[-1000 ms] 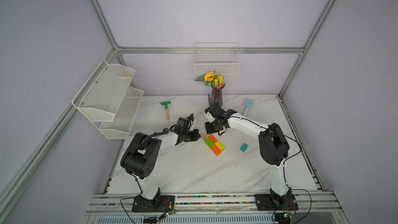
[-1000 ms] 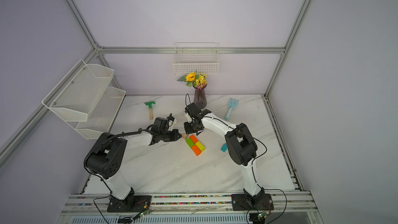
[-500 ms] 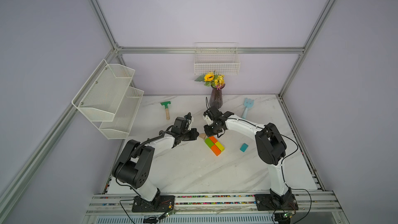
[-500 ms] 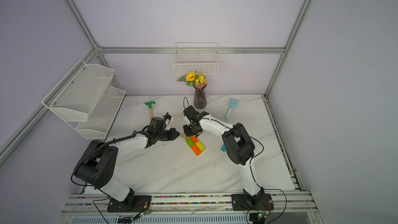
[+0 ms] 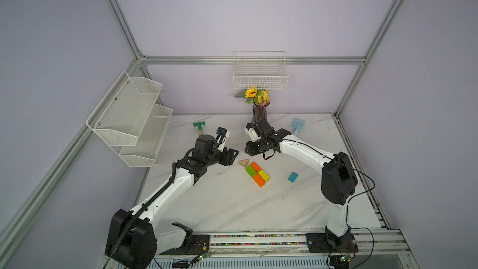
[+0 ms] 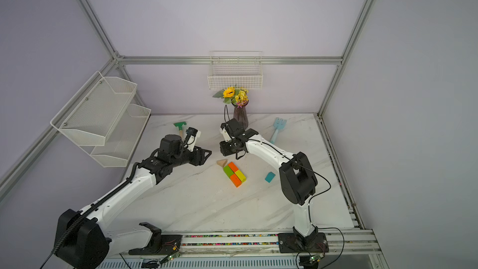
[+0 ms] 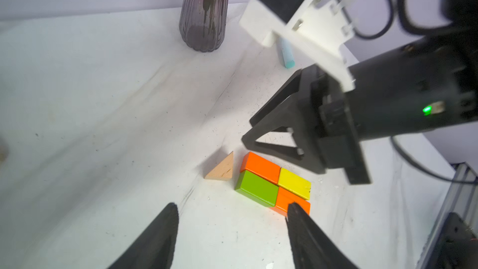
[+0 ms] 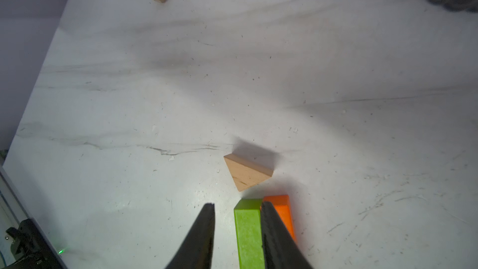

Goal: Assemble a piece of candy with building blocks
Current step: Assemble the building block at the center of the board.

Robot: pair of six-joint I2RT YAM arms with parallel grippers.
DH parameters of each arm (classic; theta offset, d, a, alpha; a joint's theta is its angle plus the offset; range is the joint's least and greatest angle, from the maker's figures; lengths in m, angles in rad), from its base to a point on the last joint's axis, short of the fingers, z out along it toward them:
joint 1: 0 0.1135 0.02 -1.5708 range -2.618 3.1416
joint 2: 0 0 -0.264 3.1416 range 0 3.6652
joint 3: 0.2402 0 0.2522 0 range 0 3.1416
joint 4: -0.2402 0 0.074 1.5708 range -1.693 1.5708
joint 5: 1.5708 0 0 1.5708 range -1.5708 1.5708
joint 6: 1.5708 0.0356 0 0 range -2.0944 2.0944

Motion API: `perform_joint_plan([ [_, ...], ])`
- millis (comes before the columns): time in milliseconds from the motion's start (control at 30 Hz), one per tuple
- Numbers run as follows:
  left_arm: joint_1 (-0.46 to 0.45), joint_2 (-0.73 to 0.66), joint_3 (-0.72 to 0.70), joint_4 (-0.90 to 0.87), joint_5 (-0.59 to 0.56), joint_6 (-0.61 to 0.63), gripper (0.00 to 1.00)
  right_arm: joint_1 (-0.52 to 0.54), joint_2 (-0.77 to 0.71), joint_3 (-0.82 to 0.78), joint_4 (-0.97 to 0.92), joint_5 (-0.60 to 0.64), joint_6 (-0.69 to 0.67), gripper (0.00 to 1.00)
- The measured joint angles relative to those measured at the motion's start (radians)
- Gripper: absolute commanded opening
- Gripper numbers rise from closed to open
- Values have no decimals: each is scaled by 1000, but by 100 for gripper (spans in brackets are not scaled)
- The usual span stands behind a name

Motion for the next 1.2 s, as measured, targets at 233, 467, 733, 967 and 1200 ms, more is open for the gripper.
perform_joint_plan([
  [233,-6,109,165,-114,87,397,68,-197,-313,-74,76,-134,28,45],
  [467,-34,411,386,-343,107,748,66,-242,-447,-167,89,-186,31,48],
  [733,-76,492,347,-426,34,951,66,-312,-555,-317,87,-175,37,49],
  [967,-86,576,348,-415,-15,997,63,-323,-608,-381,87,-162,53,49],
  [1200,-86,653,371,-387,-35,1007,58,-327,-643,-420,85,-140,64,49],
])
